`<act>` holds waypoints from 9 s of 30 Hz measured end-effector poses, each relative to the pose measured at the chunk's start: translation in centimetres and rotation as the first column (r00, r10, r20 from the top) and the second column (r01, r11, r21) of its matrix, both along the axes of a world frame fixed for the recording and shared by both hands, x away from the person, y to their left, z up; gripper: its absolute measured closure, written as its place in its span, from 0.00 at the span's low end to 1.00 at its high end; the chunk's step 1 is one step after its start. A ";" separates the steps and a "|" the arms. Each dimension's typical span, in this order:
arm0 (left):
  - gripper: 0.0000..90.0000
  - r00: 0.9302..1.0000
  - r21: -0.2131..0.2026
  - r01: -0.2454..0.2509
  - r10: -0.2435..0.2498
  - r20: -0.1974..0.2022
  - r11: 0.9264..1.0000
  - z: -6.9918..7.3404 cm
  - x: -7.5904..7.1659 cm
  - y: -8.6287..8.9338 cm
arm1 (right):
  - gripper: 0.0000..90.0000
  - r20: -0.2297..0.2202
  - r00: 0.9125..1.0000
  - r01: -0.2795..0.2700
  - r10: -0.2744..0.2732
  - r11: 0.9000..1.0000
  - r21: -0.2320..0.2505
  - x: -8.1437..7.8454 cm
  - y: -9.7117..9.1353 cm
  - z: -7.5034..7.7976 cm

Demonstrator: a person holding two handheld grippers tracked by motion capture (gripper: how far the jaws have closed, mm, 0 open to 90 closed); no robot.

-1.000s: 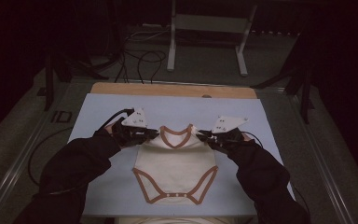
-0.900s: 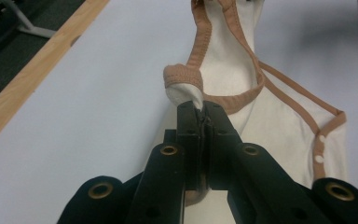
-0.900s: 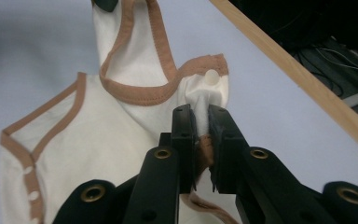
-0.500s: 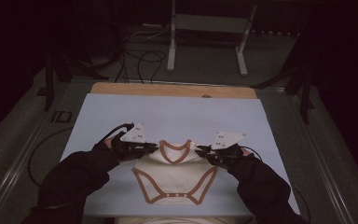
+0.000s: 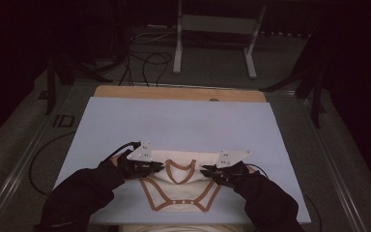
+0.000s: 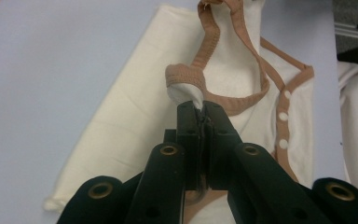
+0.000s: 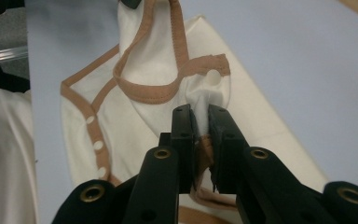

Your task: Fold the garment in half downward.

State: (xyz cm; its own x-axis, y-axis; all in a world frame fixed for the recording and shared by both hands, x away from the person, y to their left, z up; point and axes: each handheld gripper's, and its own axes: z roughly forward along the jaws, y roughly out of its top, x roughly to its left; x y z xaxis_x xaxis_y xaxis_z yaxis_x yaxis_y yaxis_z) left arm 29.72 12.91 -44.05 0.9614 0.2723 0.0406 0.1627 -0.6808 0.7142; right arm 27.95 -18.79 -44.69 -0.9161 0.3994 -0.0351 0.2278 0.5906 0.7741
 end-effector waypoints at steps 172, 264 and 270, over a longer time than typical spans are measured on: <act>0.01 0.980 -0.153 -0.174 0.156 -0.122 0.973 -3.8 5.9 2.5 | 0.14 -0.119 0.978 0.179 -0.172 0.983 0.050 7.2 -4.7 -2.8; 0.96 0.944 -0.051 -0.310 0.302 -0.132 0.949 -4.5 10.4 4.1 | 0.98 -0.114 0.962 0.238 -0.247 0.967 -0.091 12.1 -4.8 -2.8; 0.96 0.947 -0.068 -0.313 0.306 -0.097 0.947 -4.1 11.3 4.0 | 0.98 -0.113 0.960 0.247 -0.256 0.965 -0.093 12.9 -4.9 -2.7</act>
State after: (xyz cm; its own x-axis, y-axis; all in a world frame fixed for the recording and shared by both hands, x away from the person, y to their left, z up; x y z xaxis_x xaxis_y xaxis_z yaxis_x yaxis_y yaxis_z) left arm 41.03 16.93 -48.18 0.8284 0.5556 -0.0718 0.4181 -0.5278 0.7394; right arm 40.80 -23.69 -47.43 -0.7856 0.6179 0.0317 0.4674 0.5590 0.6849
